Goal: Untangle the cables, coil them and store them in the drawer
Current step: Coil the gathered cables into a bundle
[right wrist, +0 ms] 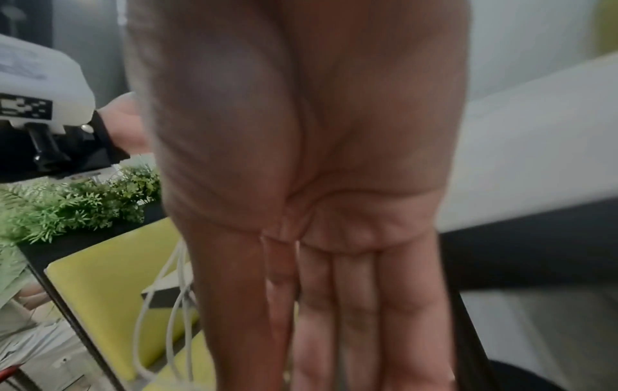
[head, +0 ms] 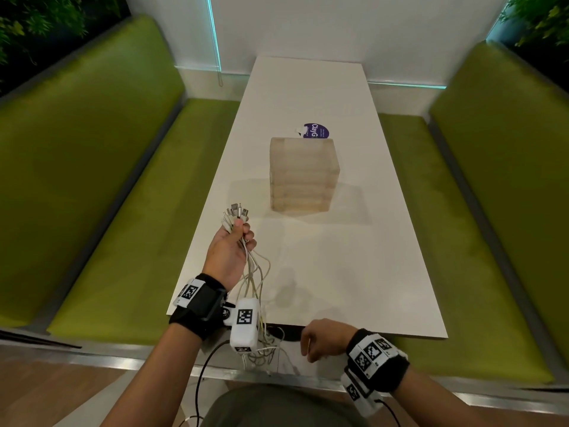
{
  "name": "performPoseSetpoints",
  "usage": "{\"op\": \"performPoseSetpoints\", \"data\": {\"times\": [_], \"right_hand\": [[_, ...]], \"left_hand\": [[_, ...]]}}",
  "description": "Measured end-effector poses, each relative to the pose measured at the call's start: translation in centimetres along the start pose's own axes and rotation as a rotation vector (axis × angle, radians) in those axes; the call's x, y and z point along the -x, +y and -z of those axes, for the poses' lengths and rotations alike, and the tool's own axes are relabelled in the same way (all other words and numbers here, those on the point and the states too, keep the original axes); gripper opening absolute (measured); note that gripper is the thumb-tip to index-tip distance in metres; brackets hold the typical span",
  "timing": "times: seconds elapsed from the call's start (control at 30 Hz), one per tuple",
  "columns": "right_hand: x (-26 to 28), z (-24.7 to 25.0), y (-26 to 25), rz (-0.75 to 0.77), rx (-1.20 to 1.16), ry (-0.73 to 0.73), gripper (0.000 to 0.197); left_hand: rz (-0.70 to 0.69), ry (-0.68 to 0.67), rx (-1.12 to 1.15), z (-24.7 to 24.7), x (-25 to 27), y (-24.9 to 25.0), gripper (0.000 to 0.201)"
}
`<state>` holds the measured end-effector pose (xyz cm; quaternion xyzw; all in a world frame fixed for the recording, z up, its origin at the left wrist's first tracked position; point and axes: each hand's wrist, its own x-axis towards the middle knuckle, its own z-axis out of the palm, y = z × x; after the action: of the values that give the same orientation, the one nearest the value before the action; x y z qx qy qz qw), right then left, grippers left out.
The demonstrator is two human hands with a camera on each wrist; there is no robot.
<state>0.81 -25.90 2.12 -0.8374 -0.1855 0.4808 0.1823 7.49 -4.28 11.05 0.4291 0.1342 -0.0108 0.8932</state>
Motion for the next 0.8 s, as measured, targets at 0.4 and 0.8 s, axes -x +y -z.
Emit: {"op": "performPoseSetpoints", "data": {"times": [0.4,0.8], "right_hand": [[4.0,13.6,-8.0,0.416,-0.571,0.604,0.069],[4.7,15.6,-9.1,0.451,-0.167,0.557,0.040]], "left_hand": [[0.164,-0.248,-0.150,-3.5,2.0,-1.1,0.058],[0.207,-0.107,-0.463,-6.2,2.5,-0.4,0.081]]}}
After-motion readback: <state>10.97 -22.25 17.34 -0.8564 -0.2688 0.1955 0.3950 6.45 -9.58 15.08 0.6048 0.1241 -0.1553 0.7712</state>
